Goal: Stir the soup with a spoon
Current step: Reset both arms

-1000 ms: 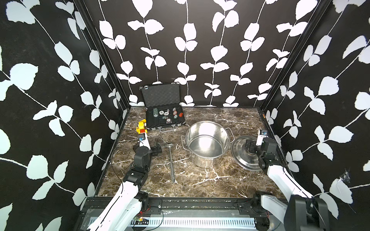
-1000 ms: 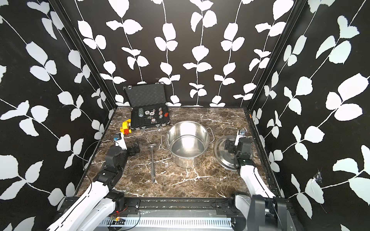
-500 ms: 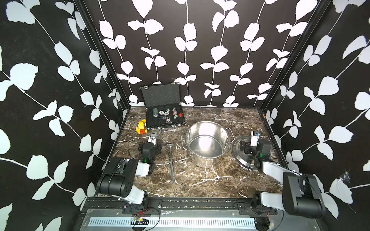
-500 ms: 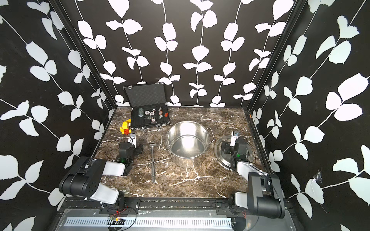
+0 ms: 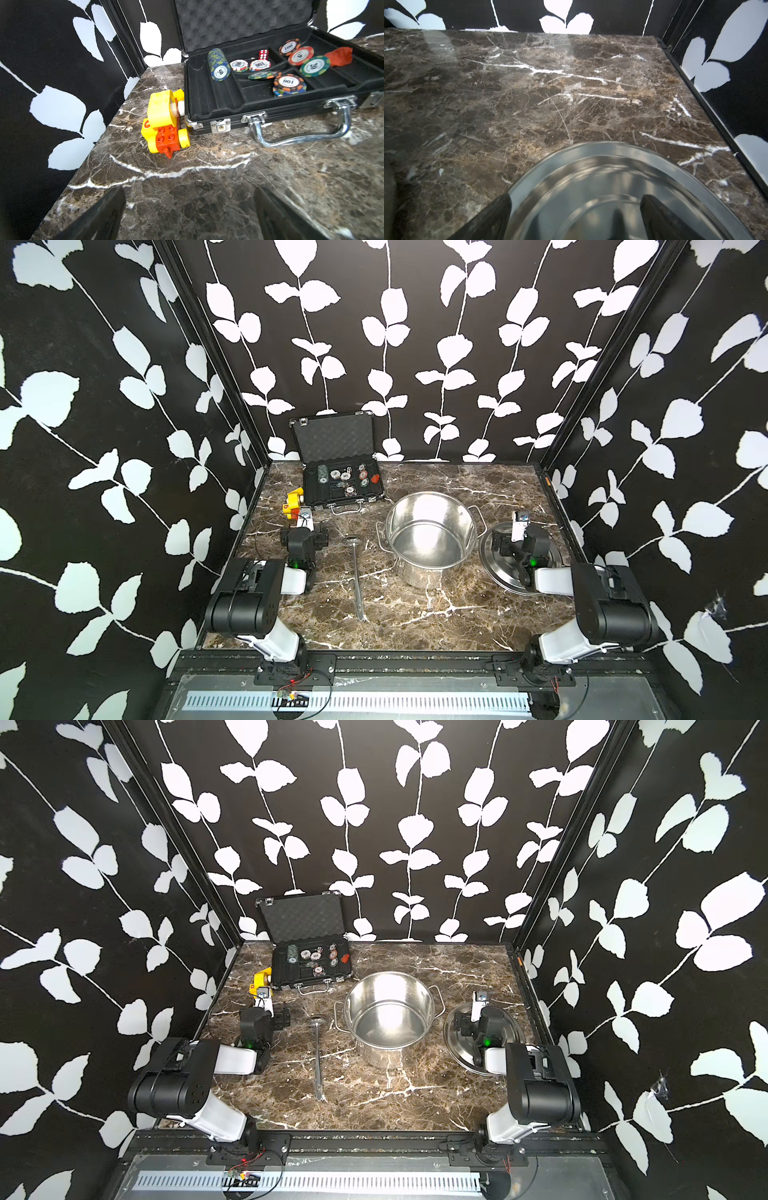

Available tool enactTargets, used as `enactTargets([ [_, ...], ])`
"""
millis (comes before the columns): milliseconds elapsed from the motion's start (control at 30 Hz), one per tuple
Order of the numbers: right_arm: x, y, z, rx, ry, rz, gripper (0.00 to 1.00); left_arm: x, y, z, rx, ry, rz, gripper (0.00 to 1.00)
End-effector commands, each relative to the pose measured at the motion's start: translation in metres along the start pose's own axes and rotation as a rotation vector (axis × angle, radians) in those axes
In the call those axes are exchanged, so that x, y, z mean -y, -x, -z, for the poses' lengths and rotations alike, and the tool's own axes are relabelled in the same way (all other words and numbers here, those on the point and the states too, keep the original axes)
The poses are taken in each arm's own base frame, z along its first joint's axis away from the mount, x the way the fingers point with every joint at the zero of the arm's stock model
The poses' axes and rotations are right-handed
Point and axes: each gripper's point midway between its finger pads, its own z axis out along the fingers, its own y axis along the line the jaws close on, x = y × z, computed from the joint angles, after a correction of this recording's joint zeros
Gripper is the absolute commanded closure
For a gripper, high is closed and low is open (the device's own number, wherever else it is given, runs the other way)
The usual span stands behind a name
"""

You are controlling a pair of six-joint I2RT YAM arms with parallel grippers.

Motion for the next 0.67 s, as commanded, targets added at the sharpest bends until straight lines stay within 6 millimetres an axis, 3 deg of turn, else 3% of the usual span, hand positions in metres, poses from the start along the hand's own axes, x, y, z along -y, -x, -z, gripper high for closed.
enactTargets([
  [0, 0.0025, 0.0235, 0.0003, 0.087, -0.043, 0.024, 0.01, -0.0005, 0.0051, 0.0003, 0.004, -0.003, 0.016, 0.01],
  [633, 0.0018, 0.0232, 0.0011, 0.079, -0.065, 0.041, 0.01, 0.0027, 0.0053, -0.0011, 0.007, -0.026, 0.012, 0.01],
])
